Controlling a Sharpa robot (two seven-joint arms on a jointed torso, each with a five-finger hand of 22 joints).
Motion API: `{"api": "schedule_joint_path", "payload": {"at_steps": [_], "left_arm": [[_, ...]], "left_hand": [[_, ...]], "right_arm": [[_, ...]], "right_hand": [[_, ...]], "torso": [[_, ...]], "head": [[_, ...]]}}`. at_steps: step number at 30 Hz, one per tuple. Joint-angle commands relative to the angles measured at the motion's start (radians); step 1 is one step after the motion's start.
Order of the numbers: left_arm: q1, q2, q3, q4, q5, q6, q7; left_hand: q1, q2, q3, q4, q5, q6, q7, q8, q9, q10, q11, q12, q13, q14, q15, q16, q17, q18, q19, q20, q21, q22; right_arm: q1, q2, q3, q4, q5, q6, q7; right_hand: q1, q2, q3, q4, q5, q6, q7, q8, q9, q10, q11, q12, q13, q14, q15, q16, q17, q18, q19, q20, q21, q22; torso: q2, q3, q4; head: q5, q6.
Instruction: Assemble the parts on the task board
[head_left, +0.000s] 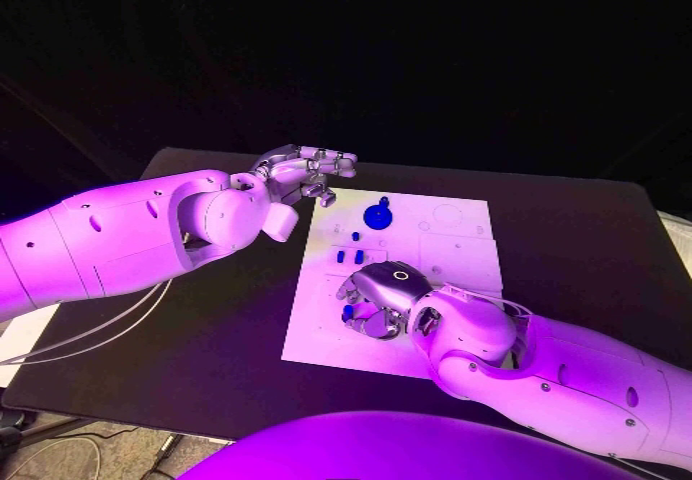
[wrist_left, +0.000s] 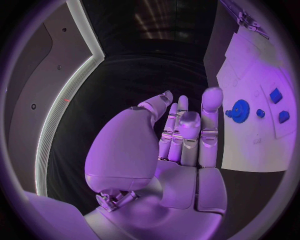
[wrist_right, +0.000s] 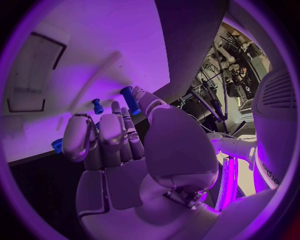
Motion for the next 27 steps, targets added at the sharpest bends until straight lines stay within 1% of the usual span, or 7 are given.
{"api": "schedule_joint_path", "payload": {"at_steps": [1, 9, 13, 17, 22, 26, 27], "left_arm": [[0.001, 0.001, 0.001, 0.001, -0.002, 0.018, 0.002], [0.000, 0.001, 0.001, -0.001, -0.002, 0.020, 0.002], [0.000, 0.000, 0.001, -0.002, -0.002, 0.019, 0.002], [0.000, -0.003, 0.000, -0.003, -0.002, 0.018, 0.002], [0.000, -0.005, -0.001, -0.004, -0.002, 0.016, 0.002], [0.000, -0.010, -0.005, 0.000, -0.002, 0.015, 0.003], [0.000, -0.013, -0.007, 0.001, -0.002, 0.014, 0.003]], "left_hand": [[0.002, 0.012, -0.006, 0.002, 0.004, -0.009, -0.001, 0.005, -0.001, -0.010, 0.000, 0.007, 0.001, -0.007, -0.003, 0.000, -0.001, 0.013, -0.006, 0.003, -0.005, -0.001], [0.002, 0.012, -0.006, 0.002, 0.004, -0.009, -0.001, 0.005, -0.001, -0.010, 0.000, 0.007, 0.001, -0.007, -0.003, 0.000, -0.001, 0.013, -0.006, 0.003, -0.005, -0.001], [0.003, 0.012, -0.006, 0.002, 0.004, -0.009, -0.001, 0.006, -0.001, -0.011, 0.000, 0.007, 0.001, -0.008, -0.003, 0.000, -0.002, 0.013, -0.006, 0.003, -0.006, -0.001], [0.003, 0.012, -0.006, 0.002, 0.004, -0.009, -0.001, 0.006, -0.001, -0.011, 0.000, 0.007, 0.001, -0.008, -0.003, 0.000, -0.003, 0.013, -0.006, 0.003, -0.006, -0.001], [0.003, 0.012, -0.006, 0.002, 0.004, -0.009, -0.001, 0.006, -0.001, -0.011, 0.000, 0.007, 0.001, -0.008, -0.003, 0.000, -0.003, 0.013, -0.006, 0.003, -0.006, -0.001], [0.003, 0.012, -0.006, 0.002, 0.004, -0.009, -0.001, 0.006, -0.001, -0.011, 0.000, 0.007, 0.001, -0.008, -0.003, 0.000, -0.003, 0.013, -0.006, 0.003, -0.006, -0.001], [0.003, 0.012, -0.006, 0.002, 0.004, -0.009, -0.001, 0.006, -0.001, -0.011, 0.000, 0.007, 0.001, -0.008, -0.003, 0.000, -0.003, 0.013, -0.006, 0.003, -0.006, -0.001]], "right_arm": [[-0.001, -0.007, 0.000, 0.010, -0.007, -0.071, 0.005], [-0.003, -0.067, 0.005, 0.071, 0.010, -0.148, 0.022], [-0.003, -0.139, 0.032, 0.118, 0.132, -0.152, 0.057], [-0.003, -0.235, 0.068, 0.162, 0.303, -0.153, 0.096], [0.003, -0.374, 0.095, 0.203, 0.529, -0.237, 0.167], [0.004, -0.451, 0.102, 0.208, 0.589, -0.182, 0.105], [0.003, -0.472, 0.103, 0.207, 0.585, -0.153, 0.070]], "right_hand": [[0.011, 0.002, -0.017, 0.001, 0.008, -0.011, 0.001, -0.001, -0.002, -0.014, -0.001, 0.011, 0.001, 0.000, 0.008, -0.006, -0.003, 0.011, -0.005, 0.001, -0.009, -0.003], [0.023, -0.003, -0.066, 0.011, 0.011, -0.012, 0.000, 0.001, -0.002, -0.031, -0.001, 0.043, 0.003, 0.000, 0.007, -0.012, -0.011, 0.011, -0.004, 0.001, -0.013, -0.008], [0.033, 0.005, -0.092, 0.023, 0.014, 0.002, -0.004, 0.004, 0.001, -0.023, -0.010, 0.071, 0.004, -0.005, -0.001, -0.031, -0.035, 0.016, -0.014, -0.004, -0.027, -0.028], [0.035, 0.009, -0.112, 0.032, 0.029, 0.012, 0.017, 0.005, 0.003, 0.001, -0.010, 0.100, 0.005, -0.007, 0.001, -0.042, -0.047, 0.017, -0.018, -0.005, -0.034, -0.037], [0.042, 0.037, -0.110, 0.049, 0.056, 0.078, 0.009, 0.030, 0.015, 0.207, -0.040, 0.205, 0.045, 0.005, -0.020, -0.020, -0.017, 0.011, 0.003, -0.016, -0.015, -0.006], [-0.008, 0.032, -0.141, 0.089, 0.070, 0.087, -0.010, 0.032, 0.015, 0.318, -0.063, 0.289, 0.106, 0.020, -0.040, 0.014, 0.026, 0.000, 0.035, -0.037, 0.019, 0.045], [-0.027, 0.033, -0.158, 0.107, 0.114, 0.092, -0.018, 0.037, 0.017, 0.356, -0.073, 0.342, 0.150, 0.034, -0.048, 0.058, 0.084, -0.010, 0.062, -0.046, 0.048, 0.092]], "torso": [[-0.001, 0.0010, -0.0002], [-0.001, 0.0012, -0.0020], [-0.002, -0.0007, -0.0029], [-0.006, -0.0020, -0.0094], [-0.014, -0.0031, -0.0217], [-0.021, -0.0015, -0.0311], [-0.022, -0.0008, -0.0335]], "head": [[-0.004, 0.000], [-0.012, 0.000], [-0.022, 0.000], [-0.033, 0.000], [-0.061, 0.006], [-0.090, 0.014], [-0.097, 0.017]]}}
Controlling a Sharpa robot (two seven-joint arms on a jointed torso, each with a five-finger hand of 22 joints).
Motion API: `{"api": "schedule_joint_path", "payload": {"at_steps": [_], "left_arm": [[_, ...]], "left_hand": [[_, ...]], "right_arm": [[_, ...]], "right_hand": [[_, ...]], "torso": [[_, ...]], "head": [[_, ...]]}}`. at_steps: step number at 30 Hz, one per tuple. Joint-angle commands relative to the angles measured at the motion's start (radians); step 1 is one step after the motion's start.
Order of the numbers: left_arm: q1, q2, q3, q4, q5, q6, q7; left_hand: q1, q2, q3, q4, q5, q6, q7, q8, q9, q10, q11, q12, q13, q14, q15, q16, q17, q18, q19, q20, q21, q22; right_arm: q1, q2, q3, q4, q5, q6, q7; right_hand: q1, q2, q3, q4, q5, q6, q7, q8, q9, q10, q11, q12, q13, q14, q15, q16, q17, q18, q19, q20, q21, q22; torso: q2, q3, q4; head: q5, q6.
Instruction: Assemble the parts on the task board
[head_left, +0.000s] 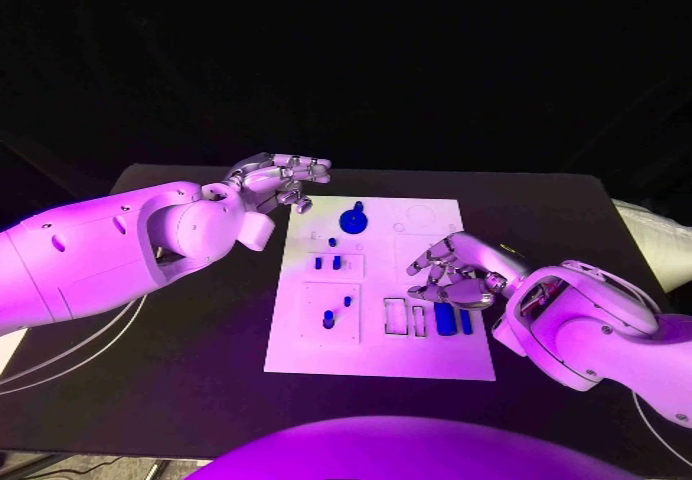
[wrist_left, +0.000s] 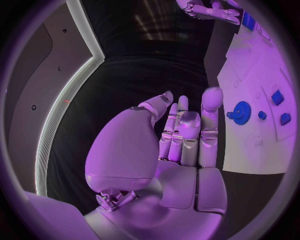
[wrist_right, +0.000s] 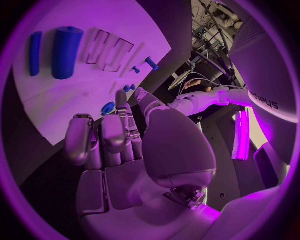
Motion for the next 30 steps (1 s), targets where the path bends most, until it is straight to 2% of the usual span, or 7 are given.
{"api": "schedule_joint_path", "payload": {"at_steps": [1, 4, 7, 11, 13, 17, 30], "left_arm": [[0.001, -0.005, -0.002, 0.004, -0.002, 0.013, 0.005], [0.000, -0.010, -0.004, 0.006, -0.002, 0.012, 0.006], [-0.002, -0.012, -0.005, 0.007, -0.002, 0.013, 0.006], [-0.005, -0.012, -0.006, 0.008, -0.002, 0.016, 0.005], [-0.006, -0.010, -0.007, 0.008, -0.002, 0.017, 0.005], [-0.007, -0.010, -0.007, 0.008, -0.002, 0.019, 0.004], [-0.007, -0.011, -0.007, 0.007, -0.002, 0.021, 0.003]], "left_hand": [[-0.001, 0.008, -0.006, 0.002, 0.004, -0.006, 0.002, 0.006, -0.001, -0.004, 0.000, 0.004, 0.002, -0.005, 0.001, 0.000, -0.001, 0.013, -0.006, 0.003, -0.006, -0.001], [0.000, 0.008, -0.007, 0.001, 0.004, -0.006, 0.002, 0.006, -0.001, -0.004, 0.000, 0.004, 0.002, -0.005, 0.001, -0.001, -0.002, 0.013, -0.006, 0.003, -0.007, -0.002], [0.000, 0.008, -0.007, 0.001, 0.004, -0.006, 0.002, 0.006, -0.001, -0.004, 0.000, 0.004, 0.002, -0.005, 0.001, -0.001, -0.002, 0.013, -0.006, 0.003, -0.007, -0.002], [0.000, 0.008, -0.007, 0.001, 0.004, -0.006, 0.002, 0.006, -0.001, -0.004, 0.000, 0.004, 0.002, -0.005, 0.001, -0.001, -0.002, 0.013, -0.006, 0.003, -0.007, -0.002], [0.000, 0.009, -0.007, 0.002, 0.004, -0.006, 0.002, 0.007, -0.001, -0.004, 0.000, 0.005, 0.002, -0.005, 0.001, -0.001, -0.002, 0.014, -0.007, 0.003, -0.008, -0.003], [0.000, 0.009, -0.007, 0.002, 0.004, -0.006, 0.002, 0.007, -0.001, -0.004, 0.000, 0.005, 0.002, -0.005, 0.001, -0.001, -0.002, 0.014, -0.007, 0.003, -0.008, -0.003], [0.000, 0.009, -0.007, 0.002, 0.004, -0.006, 0.002, 0.007, -0.001, -0.004, 0.000, 0.005, 0.002, -0.005, 0.001, -0.001, -0.002, 0.014, -0.007, 0.003, -0.008, -0.003]], "right_arm": [[-0.006, -0.037, 0.001, 0.002, 0.123, 0.047, -0.062], [-0.019, -0.060, 0.002, 0.008, 0.047, 0.064, -0.136], [-0.036, -0.071, 0.002, 0.018, -0.025, 0.054, -0.207], [-0.045, -0.075, 0.002, 0.022, -0.084, 0.055, -0.265], [-0.048, -0.076, 0.002, 0.019, -0.106, 0.063, -0.284], [-0.050, -0.072, 0.002, 0.011, -0.131, 0.090, -0.302], [-0.061, -0.037, 0.002, -0.020, -0.194, 0.166, -0.322]], "right_hand": [[-0.035, 0.000, -0.030, 0.032, 0.061, 0.008, -0.018, 0.015, 0.005, 0.055, -0.024, 0.112, 0.107, 0.042, -0.017, 0.066, 0.087, -0.015, 0.042, -0.012, 0.044, 0.068], [-0.032, 0.018, -0.085, 0.074, 0.098, 0.012, -0.036, 0.042, 0.015, 0.025, -0.039, 0.389, 0.441, 0.050, -0.031, 0.133, 0.171, -0.028, 0.069, -0.022, 0.083, 0.127], [-0.038, 0.033, -0.124, 0.115, 0.099, 0.017, -0.033, 0.066, 0.027, 0.002, -0.033, 0.478, 0.567, 0.047, -0.026, 0.147, 0.191, -0.029, 0.072, -0.023, 0.092, 0.142], [-0.044, 0.027, -0.163, 0.145, 0.107, 0.018, -0.033, 0.086, 0.041, -0.006, -0.034, 0.520, 0.636, 0.046, -0.025, 0.153, 0.199, -0.030, 0.072, -0.021, 0.094, 0.145], [-0.050, 0.029, -0.186, 0.168, 0.108, 0.008, -0.032, 0.092, 0.047, 0.000, -0.034, 0.564, 0.697, 0.048, -0.024, 0.164, 0.216, -0.031, 0.073, -0.020, 0.096, 0.149], [-0.044, 0.035, -0.211, 0.189, 0.109, 0.000, -0.032, 0.103, 0.057, 0.002, -0.032, 0.598, 0.751, 0.049, -0.023, 0.170, 0.225, -0.031, 0.073, -0.019, 0.098, 0.152], [-0.054, 0.051, -0.245, 0.198, 0.120, 0.000, -0.034, 0.124, 0.075, -0.005, -0.033, 0.606, 0.783, 0.048, -0.024, 0.172, 0.228, -0.031, 0.072, -0.019, 0.098, 0.154]], "torso": [[-0.007, 0.0019, -0.0129], [-0.009, 0.0050, -0.0171], [-0.011, 0.0074, -0.0185], [-0.012, 0.0093, -0.0178], [-0.011, 0.0082, -0.0151], [-0.011, 0.0078, -0.0169], [-0.010, 0.0070, -0.0176]], "head": [[-0.025, 0.010], [-0.033, 0.011], [-0.037, 0.012], [-0.042, 0.013], [-0.049, 0.015], [-0.052, 0.013], [-0.048, 0.007]]}}
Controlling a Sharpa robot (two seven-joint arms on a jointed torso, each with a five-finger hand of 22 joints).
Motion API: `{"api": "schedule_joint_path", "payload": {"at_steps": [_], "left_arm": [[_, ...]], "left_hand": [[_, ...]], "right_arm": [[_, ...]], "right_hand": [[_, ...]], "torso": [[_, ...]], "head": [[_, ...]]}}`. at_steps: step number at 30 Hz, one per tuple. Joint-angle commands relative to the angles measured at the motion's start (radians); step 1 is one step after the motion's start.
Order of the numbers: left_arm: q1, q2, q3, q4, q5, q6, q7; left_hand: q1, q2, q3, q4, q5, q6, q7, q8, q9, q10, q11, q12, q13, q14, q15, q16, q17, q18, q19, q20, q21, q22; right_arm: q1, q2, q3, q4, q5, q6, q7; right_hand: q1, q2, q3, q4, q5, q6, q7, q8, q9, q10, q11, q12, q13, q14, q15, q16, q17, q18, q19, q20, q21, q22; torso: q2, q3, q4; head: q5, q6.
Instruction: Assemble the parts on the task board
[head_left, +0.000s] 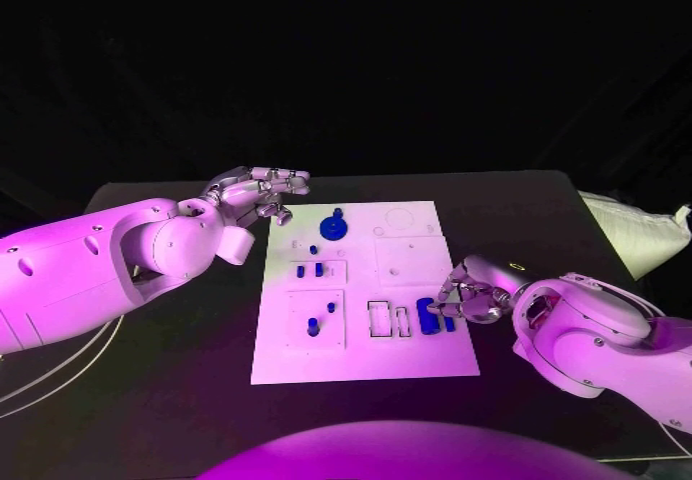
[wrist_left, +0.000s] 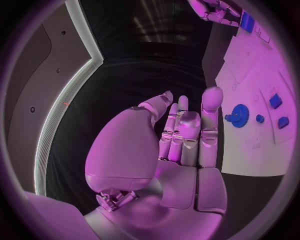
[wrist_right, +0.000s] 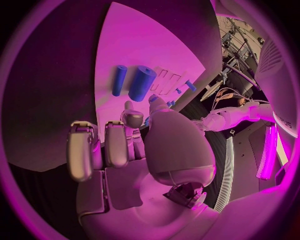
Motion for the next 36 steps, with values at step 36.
{"api": "schedule_joint_path", "payload": {"at_steps": [36], "left_arm": [[0.000, 0.001, 0.001, 0.002, -0.011, 0.021, 0.005]], "left_hand": [[-0.003, 0.011, -0.007, 0.002, 0.004, -0.006, 0.003, 0.008, -0.002, -0.006, 0.000, 0.009, 0.002, -0.005, 0.001, 0.000, -0.001, 0.014, -0.006, 0.004, -0.006, -0.002]], "right_arm": [[-0.066, 0.122, 0.000, -0.082, -0.150, 0.047, -0.027]], "right_hand": [[0.060, 0.055, -0.026, -0.009, 0.045, 0.007, -0.011, 0.053, 0.045, 0.001, -0.008, 0.005, 0.048, 0.051, -0.007, 0.018, 0.024, -0.020, 0.014, -0.001, 0.014, 0.063]], "torso": [[0.000, 0.0007, -0.0018]], "head": [[0.029, -0.019]]}}
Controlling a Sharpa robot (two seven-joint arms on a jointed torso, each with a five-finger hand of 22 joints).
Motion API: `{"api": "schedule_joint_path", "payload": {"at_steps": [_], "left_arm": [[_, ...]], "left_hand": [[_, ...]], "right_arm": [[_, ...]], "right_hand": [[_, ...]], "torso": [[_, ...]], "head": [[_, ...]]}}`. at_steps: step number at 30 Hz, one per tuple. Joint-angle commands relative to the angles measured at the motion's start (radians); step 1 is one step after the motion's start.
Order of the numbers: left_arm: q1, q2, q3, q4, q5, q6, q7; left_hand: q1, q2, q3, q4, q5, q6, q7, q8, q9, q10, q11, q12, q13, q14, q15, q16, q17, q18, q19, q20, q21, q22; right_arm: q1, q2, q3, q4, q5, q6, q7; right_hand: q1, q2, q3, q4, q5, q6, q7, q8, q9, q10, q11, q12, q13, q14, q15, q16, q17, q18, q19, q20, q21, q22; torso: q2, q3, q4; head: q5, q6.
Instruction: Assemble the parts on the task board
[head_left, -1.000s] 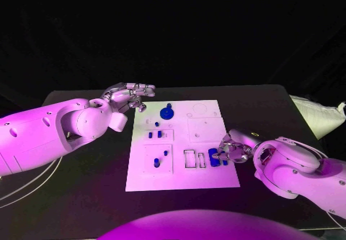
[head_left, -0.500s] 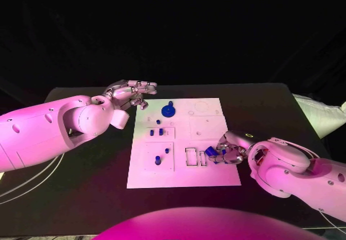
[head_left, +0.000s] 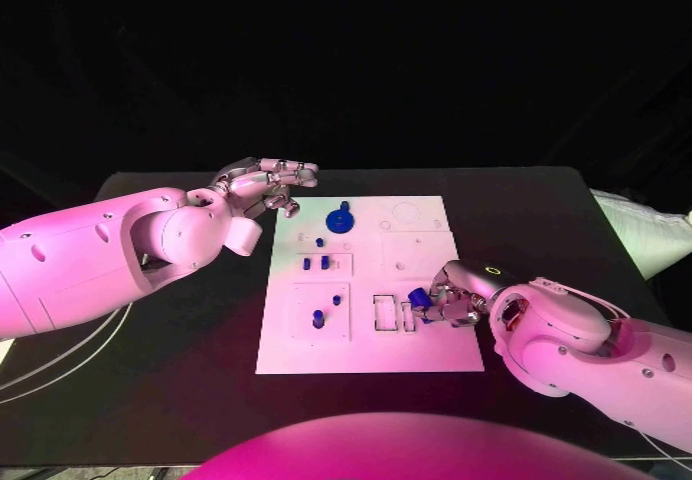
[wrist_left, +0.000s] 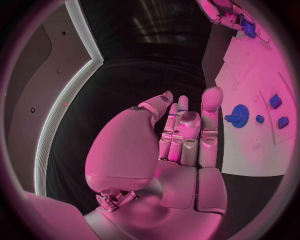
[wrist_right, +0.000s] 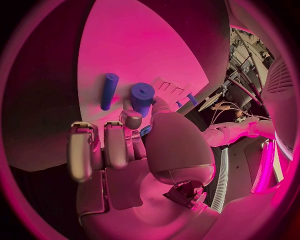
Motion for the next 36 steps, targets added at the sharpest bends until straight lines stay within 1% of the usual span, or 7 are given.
{"api": "schedule_joint_path", "payload": {"at_steps": [1, 4, 9, 15, 22, 26, 36], "left_arm": [[0.000, 0.001, 0.001, 0.002, -0.005, 0.018, 0.006], [0.000, 0.001, 0.001, 0.002, -0.005, 0.018, 0.006], [-0.001, 0.002, 0.001, 0.001, -0.005, 0.018, 0.006], [-0.001, 0.004, 0.001, -0.001, -0.005, 0.020, 0.004], [-0.002, 0.004, 0.001, 0.000, -0.005, 0.021, 0.004], [-0.002, 0.004, 0.001, 0.000, -0.005, 0.021, 0.003], [-0.002, 0.005, 0.001, 0.002, -0.005, 0.022, 0.002]], "left_hand": [[-0.003, 0.011, -0.007, 0.002, 0.004, -0.006, 0.003, 0.004, -0.002, -0.006, 0.000, 0.003, 0.001, -0.005, 0.001, 0.000, 0.000, 0.014, -0.006, 0.004, -0.006, -0.002], [-0.003, 0.012, -0.008, 0.002, 0.004, -0.007, 0.003, 0.004, -0.002, -0.007, 0.000, 0.004, 0.002, -0.005, 0.001, 0.001, 0.001, 0.014, -0.006, 0.004, -0.007, -0.002], [-0.003, 0.012, -0.008, 0.002, 0.004, -0.007, 0.003, 0.004, -0.002, -0.007, 0.000, 0.004, 0.002, -0.005, 0.001, 0.001, 0.001, 0.014, -0.006, 0.004, -0.007, -0.002], [-0.003, 0.012, -0.008, 0.002, 0.004, -0.007, 0.003, 0.004, -0.002, -0.007, 0.000, 0.004, 0.002, -0.005, 0.001, 0.001, 0.001, 0.014, -0.006, 0.004, -0.007, -0.002], [-0.003, 0.012, -0.008, 0.002, 0.004, -0.007, 0.003, 0.004, -0.002, -0.007, 0.000, 0.004, 0.002, -0.005, 0.001, 0.001, 0.001, 0.014, -0.006, 0.004, -0.007, -0.002], [-0.003, 0.012, -0.008, 0.002, 0.004, -0.007, 0.003, 0.004, -0.002, -0.007, 0.000, 0.004, 0.002, -0.005, 0.001, 0.001, 0.001, 0.014, -0.006, 0.004, -0.007, -0.002], [-0.003, 0.012, -0.008, 0.002, 0.004, -0.007, 0.003, 0.004, -0.002, -0.007, 0.000, 0.004, 0.002, -0.005, 0.001, 0.001, 0.001, 0.014, -0.006, 0.004, -0.007, -0.002]], "right_arm": [[-0.014, -0.001, -0.011, -0.003, -0.003, -0.020, -0.010], [-0.014, -0.010, -0.008, 0.009, 0.022, -0.063, -0.011], [-0.011, -0.035, 0.007, 0.041, 0.103, -0.113, -0.013], [-0.002, -0.046, 0.017, 0.074, 0.186, -0.141, -0.015], [0.001, -0.035, 0.020, 0.089, 0.248, -0.122, -0.015], [0.001, -0.018, 0.020, 0.092, 0.268, -0.100, -0.014], [0.001, 0.033, 0.019, 0.077, 0.266, -0.063, -0.018]], "right_hand": [[0.022, 0.017, 0.001, -0.003, 0.011, 0.006, -0.009, 0.011, 0.010, 0.010, -0.009, 0.003, 0.008, 0.052, -0.008, 0.006, 0.005, -0.020, 0.007, -0.002, 0.004, 0.065], [0.026, 0.022, 0.001, -0.003, 0.020, 0.009, -0.011, 0.016, 0.015, 0.011, -0.011, 0.002, 0.011, 0.052, -0.010, 0.007, 0.006, -0.021, 0.009, -0.003, 0.005, 0.068], [0.034, 0.024, -0.001, -0.004, 0.035, 0.007, -0.013, 0.020, 0.022, 0.009, -0.013, -0.008, 0.008, 0.052, -0.011, 0.006, 0.005, -0.021, 0.008, -0.005, 0.005, 0.068], [0.036, 0.026, -0.005, -0.001, 0.052, 0.003, -0.012, 0.023, 0.028, 0.007, -0.013, -0.017, 0.006, 0.051, -0.012, 0.005, 0.004, -0.021, 0.008, -0.006, 0.005, 0.067], [0.030, 0.027, -0.015, 0.002, 0.086, -0.003, -0.012, 0.027, 0.038, 0.006, -0.013, -0.031, 0.005, 0.050, -0.012, 0.003, 0.002, -0.020, 0.007, -0.006, 0.004, 0.065], [0.014, 0.028, -0.026, 0.005, 0.092, -0.004, -0.012, 0.029, 0.043, 0.008, -0.012, -0.034, 0.008, 0.051, -0.011, 0.003, 0.003, -0.020, 0.006, -0.006, 0.004, 0.066], [-0.032, 0.046, -0.049, 0.006, 0.103, -0.001, -0.015, 0.036, 0.056, 0.012, -0.014, -0.045, 0.013, 0.051, -0.012, 0.002, 0.002, -0.020, 0.006, -0.006, 0.003, 0.066]], "torso": [[0.001, 0.0010, -0.0013], [0.000, 0.0011, -0.0011], [-0.001, -0.0012, -0.0019], [0.001, 0.0013, -0.0003], [0.003, -0.0005, 0.0014], [0.002, -0.0011, 0.0015], [0.003, -0.0008, 0.0011]], "head": [[0.001, 0.000], [0.001, 0.000], [-0.001, 0.003], [-0.002, 0.007], [0.001, 0.007], [0.002, 0.006], [0.006, 0.002]]}}
